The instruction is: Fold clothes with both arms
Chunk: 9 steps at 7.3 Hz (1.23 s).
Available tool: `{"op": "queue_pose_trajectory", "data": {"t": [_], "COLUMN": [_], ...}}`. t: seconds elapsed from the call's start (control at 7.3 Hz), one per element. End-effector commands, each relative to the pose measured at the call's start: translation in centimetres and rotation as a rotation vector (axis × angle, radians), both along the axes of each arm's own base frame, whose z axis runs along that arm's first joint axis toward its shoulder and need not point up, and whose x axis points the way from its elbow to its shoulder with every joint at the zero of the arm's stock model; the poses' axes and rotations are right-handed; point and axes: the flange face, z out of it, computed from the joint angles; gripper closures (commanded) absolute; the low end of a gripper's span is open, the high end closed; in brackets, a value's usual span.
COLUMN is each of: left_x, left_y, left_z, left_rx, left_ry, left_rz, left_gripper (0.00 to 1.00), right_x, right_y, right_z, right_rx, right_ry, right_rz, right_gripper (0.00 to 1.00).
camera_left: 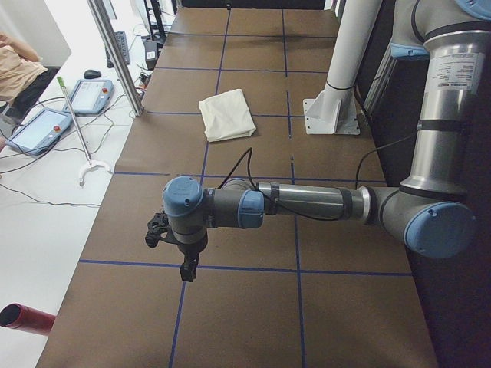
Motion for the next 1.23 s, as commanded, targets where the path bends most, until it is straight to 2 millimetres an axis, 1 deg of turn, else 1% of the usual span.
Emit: {"op": "queue_pose_trajectory", "data": {"t": [0.0,0.14,0.27,0.41,0.55,0.68,1.1], "left_x": [-0.1,0.0,1.2,1.8,1.7,1.8,1.8], "left_y": [0.1,0.0,0.0,0.6,1.7,1.8,1.6], "left_z": [0.2,-0.6,-1.7,-4.4,-2.7,-1.5,-1.4], "left_rx": [-0.013,0.002,-0.012,-0.029,-0.063,-0.056,-0.022], "left_ry": [-0.001,-0.006,-0.006,-0.013,-0.05,-0.054,-0.063], "left_rz": [-0.006,-0.004,0.017,0.032,0.041,0.046,0.043], "left_gripper": [0.0,0.0,0.0,0.0,0.0,0.0,0.0], "right_x": [-0.1,-0.2,-0.3,-0.3,-0.3,-0.3,-0.3], "right_y": [0.1,0.1,0.1,0.3,0.4,0.4,0.4], "right_z": [0.0,0.2,0.1,0.2,0.4,0.4,0.3], "right_rx": [0.001,0.0,0.002,0.001,-0.001,-0.002,0.014], "right_ry": [0.001,0.001,0.001,0.001,0.002,0.003,0.0], "right_rz": [-0.003,-0.005,-0.007,-0.007,-0.008,-0.008,-0.006], "right_gripper": [0.0,0.0,0.0,0.0,0.0,0.0,0.0]}}
